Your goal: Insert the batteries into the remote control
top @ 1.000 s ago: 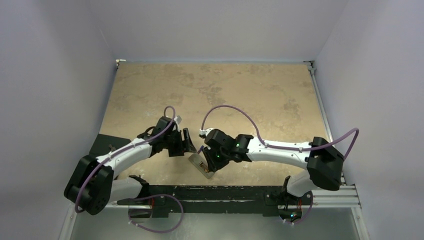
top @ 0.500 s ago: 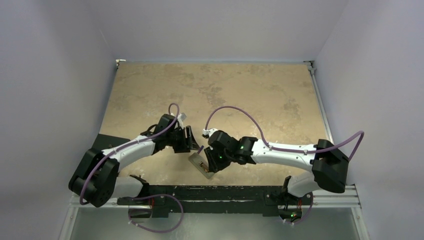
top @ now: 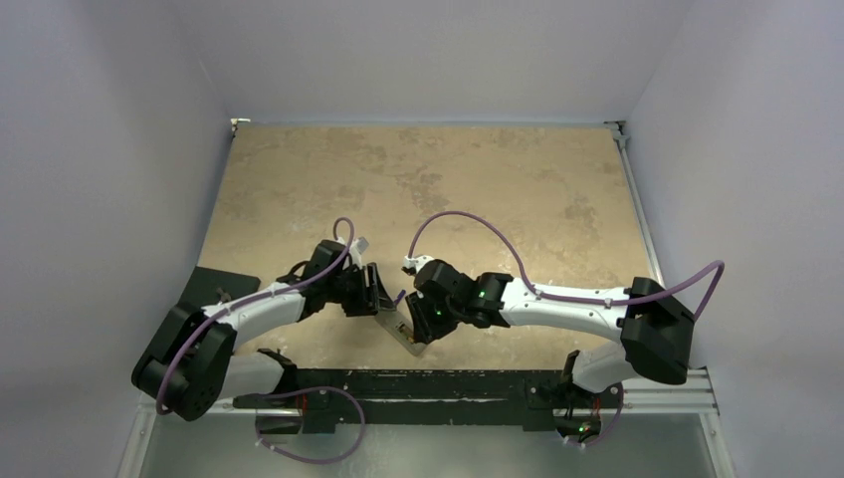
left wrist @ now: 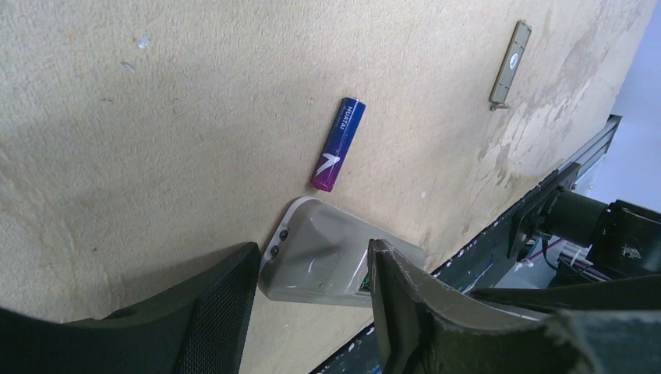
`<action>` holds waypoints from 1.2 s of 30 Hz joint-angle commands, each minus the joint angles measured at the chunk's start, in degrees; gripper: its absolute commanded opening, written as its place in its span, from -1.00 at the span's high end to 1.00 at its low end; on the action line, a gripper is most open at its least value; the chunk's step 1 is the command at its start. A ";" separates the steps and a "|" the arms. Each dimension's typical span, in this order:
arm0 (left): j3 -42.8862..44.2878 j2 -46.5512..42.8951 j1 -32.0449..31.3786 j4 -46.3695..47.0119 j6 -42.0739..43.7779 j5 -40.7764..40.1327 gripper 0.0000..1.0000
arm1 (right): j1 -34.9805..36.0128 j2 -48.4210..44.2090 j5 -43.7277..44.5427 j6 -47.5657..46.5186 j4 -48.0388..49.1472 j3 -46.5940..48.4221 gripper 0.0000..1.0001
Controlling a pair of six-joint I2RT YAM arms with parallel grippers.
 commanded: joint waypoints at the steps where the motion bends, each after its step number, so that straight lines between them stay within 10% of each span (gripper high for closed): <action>1: -1.55 -1.86 0.00 2.51 -1.05 1.66 -0.05 | 0.23 -1.41 -0.51 0.79 1.30 -0.46 0.28; 36: -9.89 -11.14 -2.96 5.96 -7.02 1.86 0.08 | 0.23 -2.05 1.33 -0.47 -0.20 -1.07 0.23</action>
